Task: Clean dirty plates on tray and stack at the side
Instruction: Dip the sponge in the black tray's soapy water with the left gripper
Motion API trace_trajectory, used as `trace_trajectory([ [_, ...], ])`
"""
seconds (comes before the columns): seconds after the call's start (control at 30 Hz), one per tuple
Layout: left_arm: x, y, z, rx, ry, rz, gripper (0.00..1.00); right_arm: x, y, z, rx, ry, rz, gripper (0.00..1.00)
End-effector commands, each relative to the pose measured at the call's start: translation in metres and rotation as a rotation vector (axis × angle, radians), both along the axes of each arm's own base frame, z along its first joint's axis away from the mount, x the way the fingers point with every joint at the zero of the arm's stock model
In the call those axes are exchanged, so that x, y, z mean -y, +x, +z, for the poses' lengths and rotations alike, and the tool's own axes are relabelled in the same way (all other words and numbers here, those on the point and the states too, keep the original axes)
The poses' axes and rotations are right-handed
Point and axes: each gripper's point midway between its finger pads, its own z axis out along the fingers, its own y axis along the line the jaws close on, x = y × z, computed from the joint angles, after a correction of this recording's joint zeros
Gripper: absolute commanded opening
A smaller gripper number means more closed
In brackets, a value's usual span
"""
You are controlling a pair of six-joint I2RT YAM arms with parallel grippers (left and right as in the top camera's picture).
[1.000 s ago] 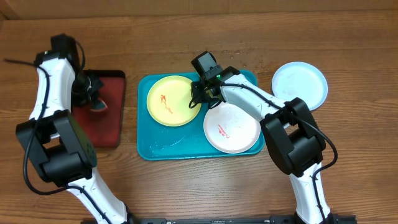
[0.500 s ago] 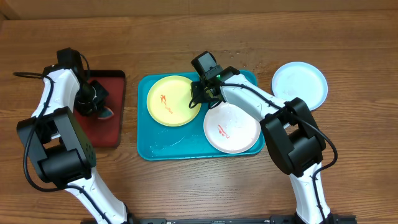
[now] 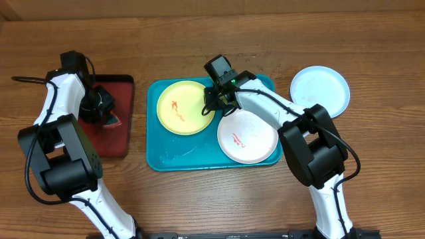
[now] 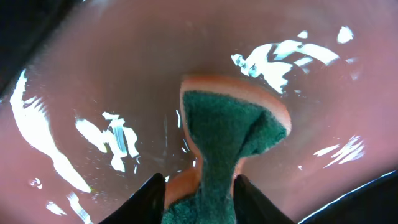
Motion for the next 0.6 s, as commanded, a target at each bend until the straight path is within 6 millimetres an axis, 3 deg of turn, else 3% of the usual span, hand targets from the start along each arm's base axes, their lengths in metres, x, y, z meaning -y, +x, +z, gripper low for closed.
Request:
trace_trajectory([
  [0.0, -0.006, -0.004, -0.006, -0.022, 0.035, 0.007, 0.23, 0.007, -0.011, -0.018, -0.047, -0.045, -0.003, 0.04],
  [0.07, -0.005, -0.003, -0.007, -0.018, 0.032, 0.007, 0.20, 0.007, -0.011, -0.017, -0.047, -0.045, -0.003, 0.04],
  [0.17, 0.000, -0.004, -0.013, -0.026, 0.000, 0.003, 0.06, 0.007, -0.011, -0.017, -0.047, -0.044, -0.003, 0.04],
  [0.4, 0.008, -0.014, -0.043, -0.101, -0.055, -0.004, 0.04, 0.007, -0.011, -0.018, -0.047, -0.045, -0.003, 0.04],
  [0.5, 0.006, -0.014, -0.041, -0.101, -0.046, -0.030, 0.04, 0.008, -0.012, -0.018, -0.050, -0.046, -0.003, 0.04],
  [0.57, 0.000, -0.009, -0.023, -0.084, -0.038, -0.041, 0.04, 0.008, -0.012, -0.018, -0.049, -0.046, -0.003, 0.04],
])
